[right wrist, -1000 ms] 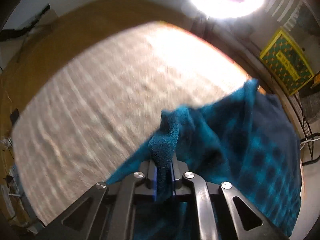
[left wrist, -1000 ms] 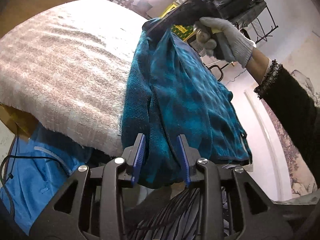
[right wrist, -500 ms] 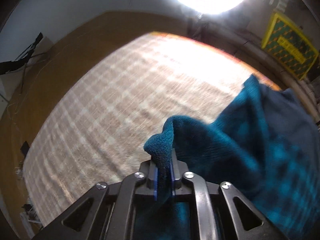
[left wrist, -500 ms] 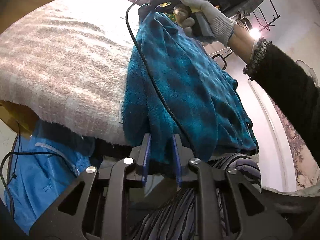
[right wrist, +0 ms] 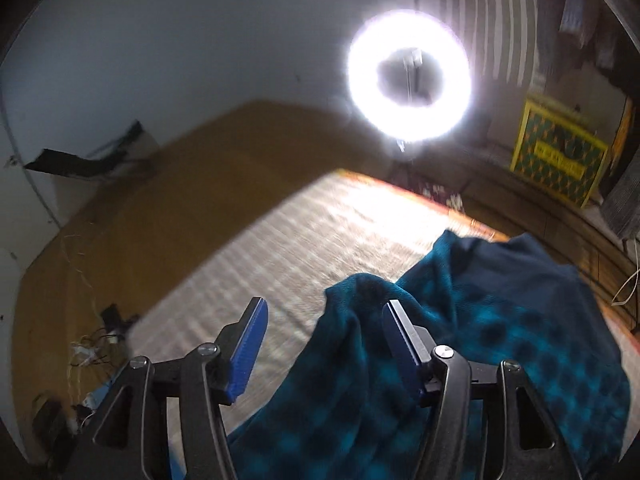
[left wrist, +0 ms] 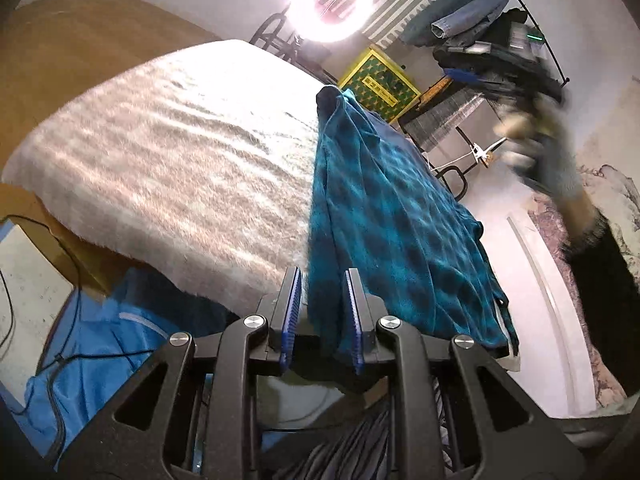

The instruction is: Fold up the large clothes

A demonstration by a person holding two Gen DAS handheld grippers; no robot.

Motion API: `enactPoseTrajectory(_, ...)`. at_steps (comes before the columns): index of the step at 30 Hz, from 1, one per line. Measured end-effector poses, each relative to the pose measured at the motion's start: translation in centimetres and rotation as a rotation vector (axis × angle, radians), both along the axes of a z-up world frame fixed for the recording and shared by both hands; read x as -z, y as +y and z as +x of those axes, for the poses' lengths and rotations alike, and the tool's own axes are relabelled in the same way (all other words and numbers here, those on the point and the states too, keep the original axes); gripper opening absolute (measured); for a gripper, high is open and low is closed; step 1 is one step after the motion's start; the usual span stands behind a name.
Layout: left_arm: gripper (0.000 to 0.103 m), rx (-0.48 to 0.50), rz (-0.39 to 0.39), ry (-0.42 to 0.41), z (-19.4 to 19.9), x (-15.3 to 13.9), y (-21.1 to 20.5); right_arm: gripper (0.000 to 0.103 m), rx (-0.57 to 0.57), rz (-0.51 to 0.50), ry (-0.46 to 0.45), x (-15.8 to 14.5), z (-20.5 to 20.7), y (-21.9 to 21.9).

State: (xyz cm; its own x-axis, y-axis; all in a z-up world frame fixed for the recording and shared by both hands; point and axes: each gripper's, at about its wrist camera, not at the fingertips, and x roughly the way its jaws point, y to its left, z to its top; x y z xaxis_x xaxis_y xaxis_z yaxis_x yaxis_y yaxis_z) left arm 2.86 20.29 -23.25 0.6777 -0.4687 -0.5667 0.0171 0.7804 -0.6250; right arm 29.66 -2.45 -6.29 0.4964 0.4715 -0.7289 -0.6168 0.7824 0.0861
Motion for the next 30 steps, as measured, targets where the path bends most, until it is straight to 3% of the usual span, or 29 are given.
enactPoseTrajectory(2, 0.02, 0.018, 0.007, 0.004, 0.3, -0.1, -0.5, 0.066, -0.007, 0.023, -0.04, -2.8, -2.8, -2.1)
enactPoseTrajectory(3, 0.024, 0.032, 0.008, 0.018, 0.6, 0.0, -0.8, 0.066, -0.003, 0.055, -0.069, -5.2, -5.2, -4.5)
enactPoseTrajectory(6, 0.043, 0.068, -0.026, 0.059, 1.3, 0.4, -1.7, 0.066, 0.014, 0.117, -0.079, -7.9, -8.0, -7.6)
enactPoseTrajectory(12, 0.045, 0.092, -0.001, 0.045, 0.9, -1.4, -2.1, 0.066, 0.059, 0.301, -0.091, -14.5, -16.0, -15.3)
enactPoseTrajectory(17, 0.046, 0.111, 0.013, 0.047, 0.6, -3.6, -1.7, 0.067, 0.105, 0.332, -0.22, -20.9, -22.7, -20.4)
enactPoseTrajectory(20, 0.046, 0.134, -0.067, 0.074, -0.3, -5.5, -0.7, 0.068, 0.19, 0.33, -0.288, -23.9, -25.6, -24.1)
enactPoseTrajectory(22, 0.046, 0.144, -0.083, 0.062, -1.1, -8.4, 0.6, 0.068, 0.245, 0.313, -0.32, -25.5, -26.7, -26.1)
enactPoseTrajectory(28, 0.046, 0.098, 0.059, -0.1, -4.3, -21.4, 4.8, 0.068, 0.394, 0.275, -0.402, -30.0, -28.8, -31.7)
enactPoseTrajectory(30, 0.046, 0.078, 0.14, -0.158, -5.8, -26.0, 5.9, 0.068, 0.445, 0.271, -0.434, -31.5, -29.2, -33.4)
